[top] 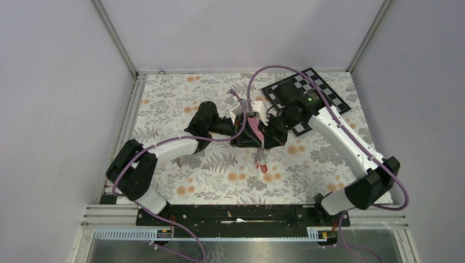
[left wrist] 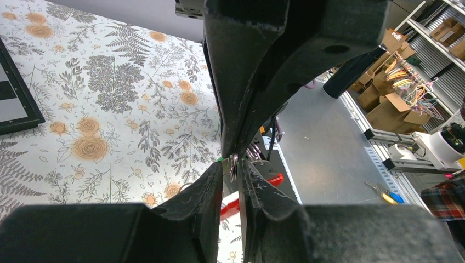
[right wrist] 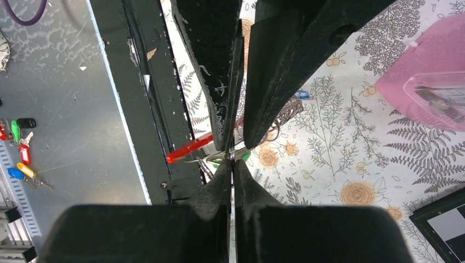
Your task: Put the keys on the keyring
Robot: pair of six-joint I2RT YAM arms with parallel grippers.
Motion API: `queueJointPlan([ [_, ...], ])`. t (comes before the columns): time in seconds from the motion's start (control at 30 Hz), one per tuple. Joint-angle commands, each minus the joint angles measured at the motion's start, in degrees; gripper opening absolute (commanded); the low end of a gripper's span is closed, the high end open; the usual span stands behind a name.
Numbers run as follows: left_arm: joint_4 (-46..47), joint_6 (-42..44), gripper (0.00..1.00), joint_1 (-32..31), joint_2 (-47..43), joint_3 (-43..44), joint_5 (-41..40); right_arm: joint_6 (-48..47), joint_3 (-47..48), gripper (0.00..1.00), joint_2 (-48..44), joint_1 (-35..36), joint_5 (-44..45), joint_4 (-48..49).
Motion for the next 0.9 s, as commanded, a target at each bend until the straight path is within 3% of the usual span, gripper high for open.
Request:
queueJointPlan([
  [0.0,6.5,-2.6,0.21,-2.7,0.5,1.5,-0.2,0.7,-0.2,0.00,-0.1,0.8,-2.1,2.1],
  [0.17,11.7,-5.3,0.18,-2.6,0.5,-0.3,-0.3,1.1,-0.8,0.00,-0.5,0.7,-2.2,2.9],
  [0.33,11.0,-4.7,0.01,-2.7,0.4,-0.7,-0.3,1.2,-1.0,0.00,-0.8,0.7,-2.1,3.0],
  [0.6,11.2,-5.1,0.00,-2.4,-0.9,-2.3,0.7,1.5,-2.1,0.00,-1.9,0.0,-1.4,3.8],
  [0.87,22.3,-12.9,0.00,-0.3,-2.2,-4.1,0.7,2.1,-4.5,0.21,-4.9,-2.7,-3.9,5.7],
])
